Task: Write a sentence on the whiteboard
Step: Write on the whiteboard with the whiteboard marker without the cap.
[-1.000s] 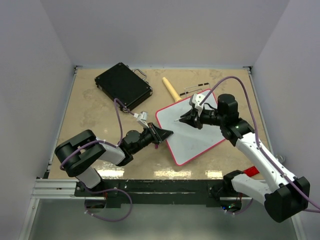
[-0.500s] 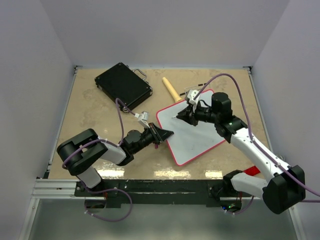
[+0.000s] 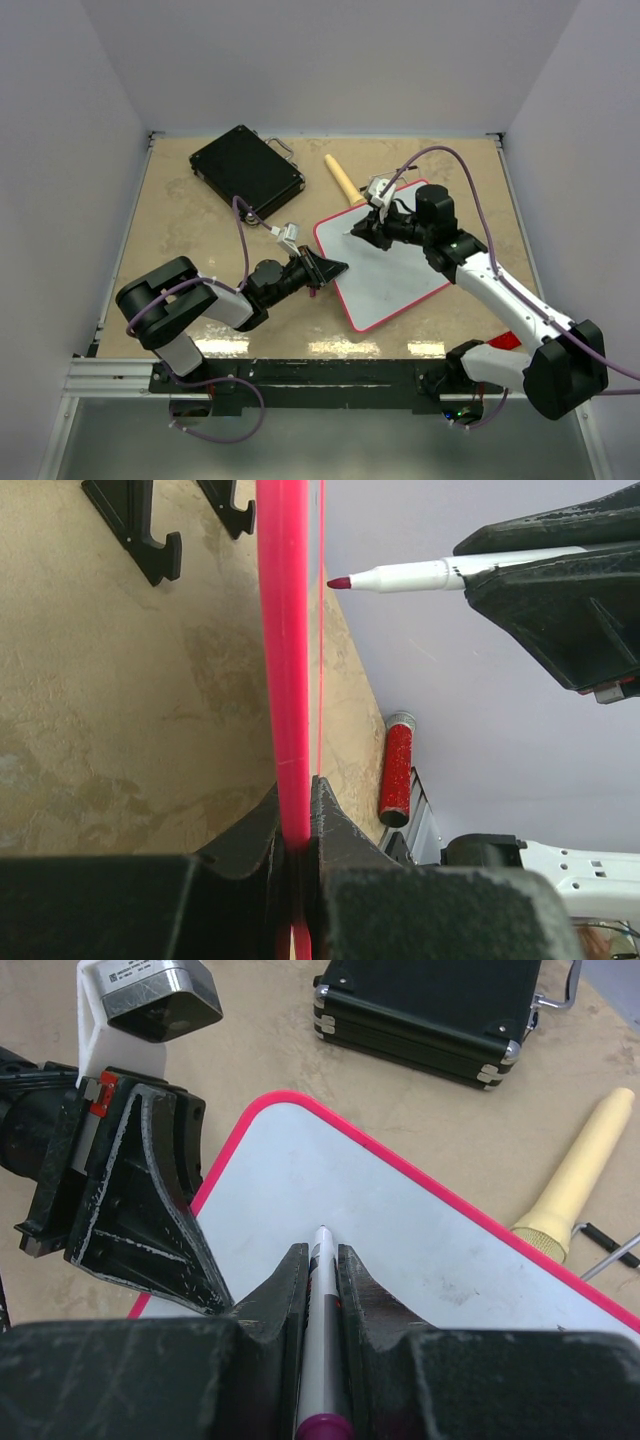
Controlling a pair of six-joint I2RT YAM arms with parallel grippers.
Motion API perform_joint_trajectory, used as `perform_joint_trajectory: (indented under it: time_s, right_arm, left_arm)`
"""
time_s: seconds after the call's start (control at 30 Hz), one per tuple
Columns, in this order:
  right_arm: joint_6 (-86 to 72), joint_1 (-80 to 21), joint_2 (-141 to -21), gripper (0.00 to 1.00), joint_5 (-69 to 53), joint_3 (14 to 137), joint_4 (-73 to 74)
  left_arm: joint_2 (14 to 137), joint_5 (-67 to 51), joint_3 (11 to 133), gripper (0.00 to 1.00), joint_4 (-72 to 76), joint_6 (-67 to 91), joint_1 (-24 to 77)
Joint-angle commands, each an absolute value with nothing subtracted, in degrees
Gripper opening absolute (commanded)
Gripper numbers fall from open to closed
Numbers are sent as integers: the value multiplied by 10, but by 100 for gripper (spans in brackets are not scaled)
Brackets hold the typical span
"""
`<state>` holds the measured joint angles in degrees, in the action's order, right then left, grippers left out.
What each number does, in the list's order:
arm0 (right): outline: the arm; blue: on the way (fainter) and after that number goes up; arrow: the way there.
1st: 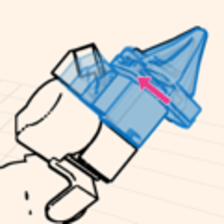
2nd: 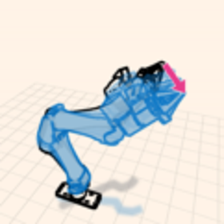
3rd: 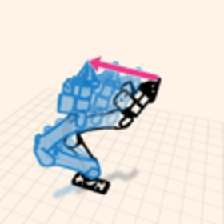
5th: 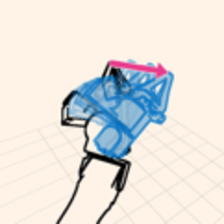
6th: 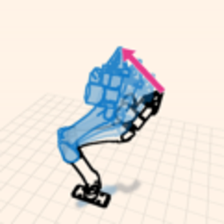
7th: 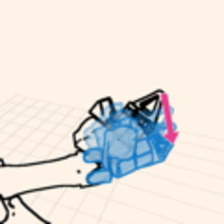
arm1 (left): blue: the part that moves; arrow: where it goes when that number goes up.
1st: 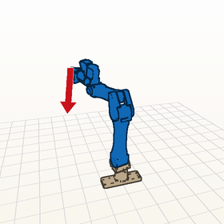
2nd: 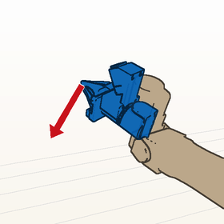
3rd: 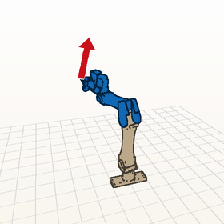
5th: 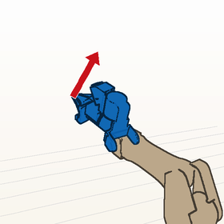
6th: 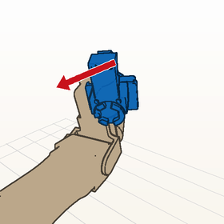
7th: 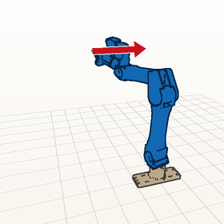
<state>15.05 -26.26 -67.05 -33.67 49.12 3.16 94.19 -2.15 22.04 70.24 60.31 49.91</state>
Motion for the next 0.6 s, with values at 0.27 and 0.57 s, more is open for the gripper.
perform_joint_trajectory:
  time_s: [0.27,0.57]
  right_arm:
    - [144,-273,-682,0,-315,495,8]
    - [143,-279,-689,0,-331,495,6]
  left_arm:
    - [944,-38,243,0,826,572,501]
    - [949,-42,246,0,829,573,501]
